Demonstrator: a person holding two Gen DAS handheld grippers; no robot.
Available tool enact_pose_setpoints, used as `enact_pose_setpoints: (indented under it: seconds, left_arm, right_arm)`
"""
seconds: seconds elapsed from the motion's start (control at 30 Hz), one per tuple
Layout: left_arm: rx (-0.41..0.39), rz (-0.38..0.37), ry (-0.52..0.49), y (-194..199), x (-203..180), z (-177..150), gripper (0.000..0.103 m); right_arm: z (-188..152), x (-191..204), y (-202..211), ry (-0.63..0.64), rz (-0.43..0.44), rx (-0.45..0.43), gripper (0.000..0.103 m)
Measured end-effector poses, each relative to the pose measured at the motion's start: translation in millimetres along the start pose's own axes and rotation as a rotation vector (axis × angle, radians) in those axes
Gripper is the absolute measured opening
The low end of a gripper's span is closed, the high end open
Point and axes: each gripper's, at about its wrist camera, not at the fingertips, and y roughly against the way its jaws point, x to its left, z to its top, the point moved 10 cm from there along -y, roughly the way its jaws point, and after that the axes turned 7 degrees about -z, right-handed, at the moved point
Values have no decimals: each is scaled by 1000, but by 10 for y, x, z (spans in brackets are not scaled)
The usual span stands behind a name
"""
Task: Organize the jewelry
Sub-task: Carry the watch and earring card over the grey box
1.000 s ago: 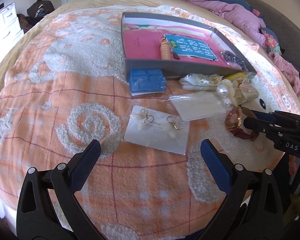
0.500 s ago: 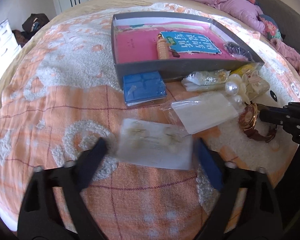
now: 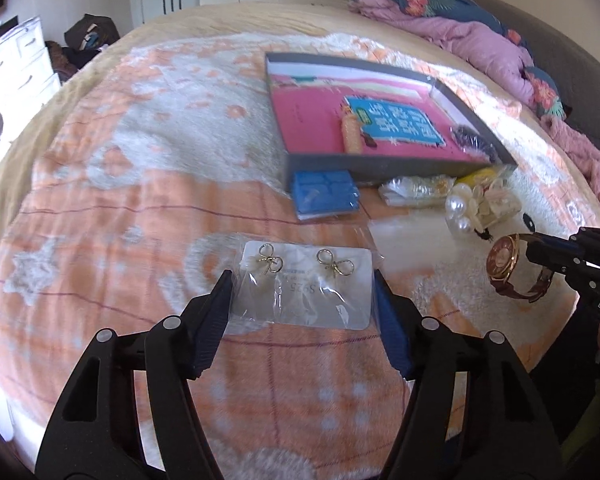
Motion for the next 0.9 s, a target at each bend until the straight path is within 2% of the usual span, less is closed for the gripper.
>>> enact_pose_setpoints:
  seconds: [0.37, 0.9]
  left_arm:
    - [-86, 35, 38, 335, 177, 258, 58]
    - [-141, 7, -2, 263, -39, 773, 58]
  right_arm:
    - [268, 126, 114, 26, 25, -56, 8]
    - [691, -29, 140, 1, 21, -129, 8]
